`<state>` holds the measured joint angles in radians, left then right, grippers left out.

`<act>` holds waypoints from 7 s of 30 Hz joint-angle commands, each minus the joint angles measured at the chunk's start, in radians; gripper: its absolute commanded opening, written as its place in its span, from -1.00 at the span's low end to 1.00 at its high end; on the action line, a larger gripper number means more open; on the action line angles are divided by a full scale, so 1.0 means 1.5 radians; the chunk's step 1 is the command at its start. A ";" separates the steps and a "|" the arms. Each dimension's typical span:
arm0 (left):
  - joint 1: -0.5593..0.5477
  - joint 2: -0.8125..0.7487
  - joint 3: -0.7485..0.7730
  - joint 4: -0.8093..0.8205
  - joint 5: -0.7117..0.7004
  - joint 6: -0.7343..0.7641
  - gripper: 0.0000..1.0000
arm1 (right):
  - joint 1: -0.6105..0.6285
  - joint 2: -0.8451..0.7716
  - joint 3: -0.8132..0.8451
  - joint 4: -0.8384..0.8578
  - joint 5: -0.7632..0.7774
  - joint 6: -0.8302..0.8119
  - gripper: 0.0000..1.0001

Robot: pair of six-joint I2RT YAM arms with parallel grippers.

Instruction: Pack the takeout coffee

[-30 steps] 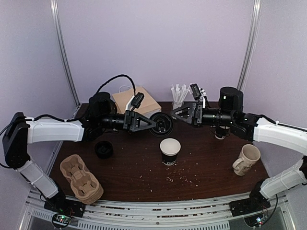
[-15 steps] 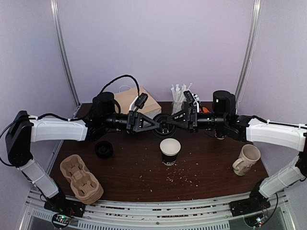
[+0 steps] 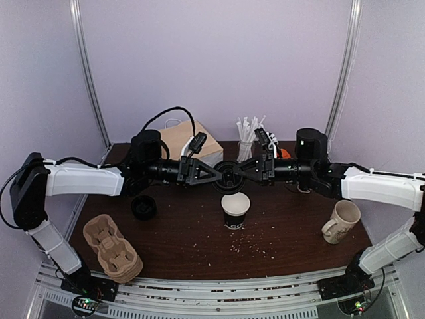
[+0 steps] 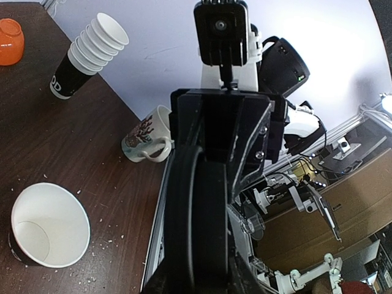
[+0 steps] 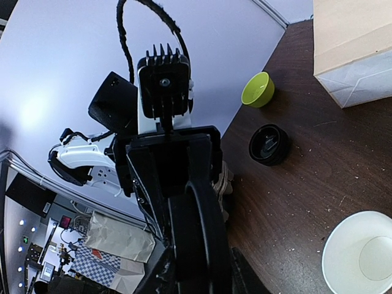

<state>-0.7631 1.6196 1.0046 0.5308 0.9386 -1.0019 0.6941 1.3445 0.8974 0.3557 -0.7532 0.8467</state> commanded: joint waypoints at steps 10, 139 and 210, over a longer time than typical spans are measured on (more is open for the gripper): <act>-0.004 0.010 0.001 0.013 -0.010 0.023 0.24 | -0.003 -0.026 -0.033 0.027 0.018 0.014 -0.68; -0.016 0.137 0.050 -0.228 -0.210 0.128 0.86 | -0.041 0.138 -0.163 0.146 0.066 0.160 -0.63; -0.031 0.213 0.141 -0.362 -0.264 0.197 0.73 | -0.055 0.001 -0.048 -0.238 0.166 -0.007 0.17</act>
<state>-0.8051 1.9133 1.2057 0.0265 0.5613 -0.7311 0.6197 1.3739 0.7883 0.0395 -0.5377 0.8635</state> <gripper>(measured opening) 0.860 0.577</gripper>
